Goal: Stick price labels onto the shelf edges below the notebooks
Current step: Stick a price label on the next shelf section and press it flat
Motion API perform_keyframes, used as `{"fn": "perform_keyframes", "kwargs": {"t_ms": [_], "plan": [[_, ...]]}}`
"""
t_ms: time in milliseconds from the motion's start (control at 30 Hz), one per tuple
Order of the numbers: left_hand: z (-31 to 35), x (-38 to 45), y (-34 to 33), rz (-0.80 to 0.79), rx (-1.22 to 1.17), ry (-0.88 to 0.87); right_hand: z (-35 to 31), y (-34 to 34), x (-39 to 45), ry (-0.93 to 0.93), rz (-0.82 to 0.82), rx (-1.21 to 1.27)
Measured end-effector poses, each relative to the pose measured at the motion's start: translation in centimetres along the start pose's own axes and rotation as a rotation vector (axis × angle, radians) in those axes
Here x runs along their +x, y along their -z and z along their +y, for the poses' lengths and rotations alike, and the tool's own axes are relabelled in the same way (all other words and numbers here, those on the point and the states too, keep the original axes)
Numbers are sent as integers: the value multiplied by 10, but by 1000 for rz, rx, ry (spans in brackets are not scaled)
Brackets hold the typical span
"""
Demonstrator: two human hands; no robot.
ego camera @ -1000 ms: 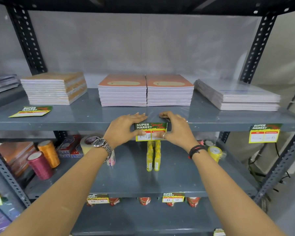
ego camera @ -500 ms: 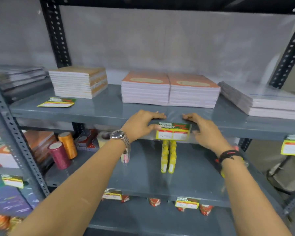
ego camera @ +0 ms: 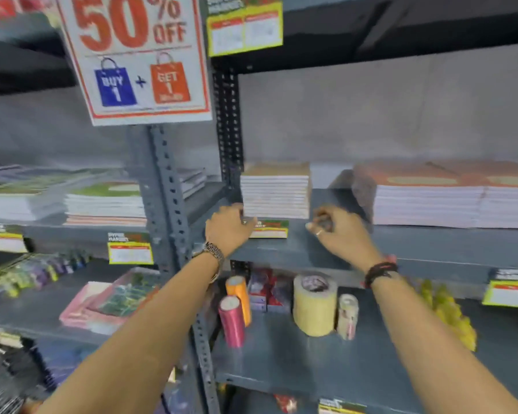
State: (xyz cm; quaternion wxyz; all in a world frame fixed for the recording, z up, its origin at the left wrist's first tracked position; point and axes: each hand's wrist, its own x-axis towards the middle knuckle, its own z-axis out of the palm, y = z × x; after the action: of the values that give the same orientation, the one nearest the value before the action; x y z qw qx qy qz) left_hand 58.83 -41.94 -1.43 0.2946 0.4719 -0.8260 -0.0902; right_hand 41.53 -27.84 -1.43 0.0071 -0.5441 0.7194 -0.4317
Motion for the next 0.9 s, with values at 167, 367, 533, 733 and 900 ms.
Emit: {"fn": "perform_keyframes", "kwargs": {"t_ms": [167,367,533,733,900], "plan": [[-37,33,0,-175,-285,67,-20,-51,41,-234,-18,-209],[-48,50,-8,-218,-486,80,-29,-61,55,-308,-34,-231],[-52,51,-3,-242,-483,31,-32,-62,52,-301,-5,-201],[-42,31,13,-77,-459,-91,-42,-55,33,-235,108,-113],[-46,-11,20,103,-406,-214,-43,-46,-3,-168,165,-46]]}}
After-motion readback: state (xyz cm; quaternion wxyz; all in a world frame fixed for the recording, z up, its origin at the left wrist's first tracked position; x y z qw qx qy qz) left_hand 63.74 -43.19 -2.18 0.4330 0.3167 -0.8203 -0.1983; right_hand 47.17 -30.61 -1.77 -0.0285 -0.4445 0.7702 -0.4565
